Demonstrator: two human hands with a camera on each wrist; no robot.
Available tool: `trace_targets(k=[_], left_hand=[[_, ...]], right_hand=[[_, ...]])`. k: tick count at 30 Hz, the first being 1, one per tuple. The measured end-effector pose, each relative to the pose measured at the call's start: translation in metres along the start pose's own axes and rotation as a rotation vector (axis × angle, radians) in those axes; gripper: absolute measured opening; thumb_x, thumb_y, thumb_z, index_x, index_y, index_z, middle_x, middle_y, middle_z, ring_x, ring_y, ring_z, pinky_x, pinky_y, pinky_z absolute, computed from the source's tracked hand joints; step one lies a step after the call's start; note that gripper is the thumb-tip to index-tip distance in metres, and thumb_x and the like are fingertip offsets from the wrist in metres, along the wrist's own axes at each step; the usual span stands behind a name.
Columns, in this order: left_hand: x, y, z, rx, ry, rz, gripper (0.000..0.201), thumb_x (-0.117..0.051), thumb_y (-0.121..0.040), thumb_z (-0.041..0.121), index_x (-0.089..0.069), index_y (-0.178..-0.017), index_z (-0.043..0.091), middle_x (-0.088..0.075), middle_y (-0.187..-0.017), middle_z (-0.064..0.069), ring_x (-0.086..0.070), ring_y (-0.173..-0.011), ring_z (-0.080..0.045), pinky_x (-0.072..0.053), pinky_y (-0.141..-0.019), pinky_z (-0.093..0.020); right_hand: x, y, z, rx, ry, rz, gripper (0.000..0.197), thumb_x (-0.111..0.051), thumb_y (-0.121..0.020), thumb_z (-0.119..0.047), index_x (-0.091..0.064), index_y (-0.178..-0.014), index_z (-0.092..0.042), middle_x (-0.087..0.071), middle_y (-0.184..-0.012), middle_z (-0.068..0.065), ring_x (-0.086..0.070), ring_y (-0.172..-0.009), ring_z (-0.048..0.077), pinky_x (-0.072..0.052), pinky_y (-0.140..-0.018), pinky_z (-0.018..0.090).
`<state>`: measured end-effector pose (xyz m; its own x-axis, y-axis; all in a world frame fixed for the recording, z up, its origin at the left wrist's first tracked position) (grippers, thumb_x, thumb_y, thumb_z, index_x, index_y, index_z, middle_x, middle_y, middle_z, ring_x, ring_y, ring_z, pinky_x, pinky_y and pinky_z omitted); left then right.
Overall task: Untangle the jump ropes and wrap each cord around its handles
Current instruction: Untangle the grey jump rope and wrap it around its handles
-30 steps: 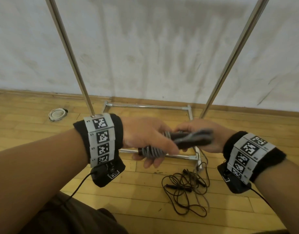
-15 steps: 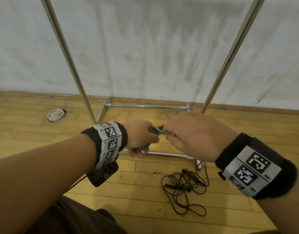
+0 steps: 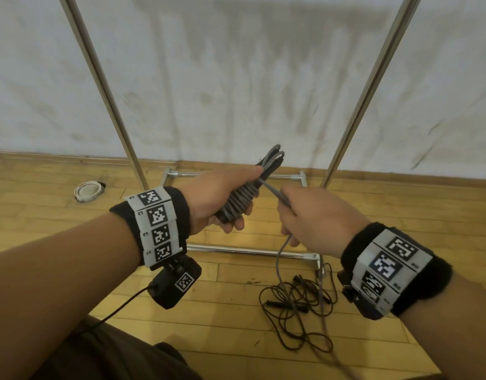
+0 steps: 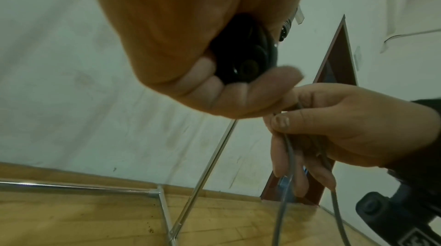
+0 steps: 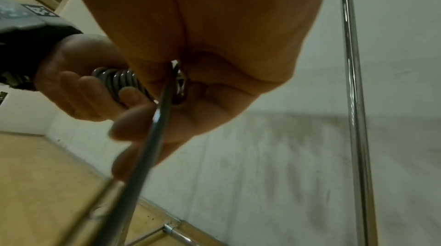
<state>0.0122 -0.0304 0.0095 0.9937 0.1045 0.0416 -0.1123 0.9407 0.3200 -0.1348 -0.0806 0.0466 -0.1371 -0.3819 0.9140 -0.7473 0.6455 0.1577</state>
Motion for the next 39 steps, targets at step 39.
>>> trace_targets(k=[39], left_hand=[[-0.009, 0.015, 0.041, -0.193, 0.220, -0.177, 0.027, -0.062, -0.105, 0.032, -0.066, -0.104, 0.006, -0.066, -0.078, -0.013, -0.064, -0.058, -0.023, -0.056, -0.049, -0.033]], right_hand=[[0.016, -0.003, 0.019, 0.232, -0.472, -0.076, 0.024, -0.048, -0.107, -0.021, -0.069, -0.096, -0.020, -0.069, -0.070, -0.001, -0.061, -0.055, 0.013, -0.050, -0.056, 0.020]])
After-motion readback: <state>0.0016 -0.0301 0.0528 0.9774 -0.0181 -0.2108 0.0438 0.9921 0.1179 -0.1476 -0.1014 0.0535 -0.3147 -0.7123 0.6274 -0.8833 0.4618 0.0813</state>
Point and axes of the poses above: each hand's wrist, its own y-axis away from the middle knuckle, its own x-axis out of the back of the hand, z = x × y, the point moved 8 cm from there along -y, towards the middle knuckle
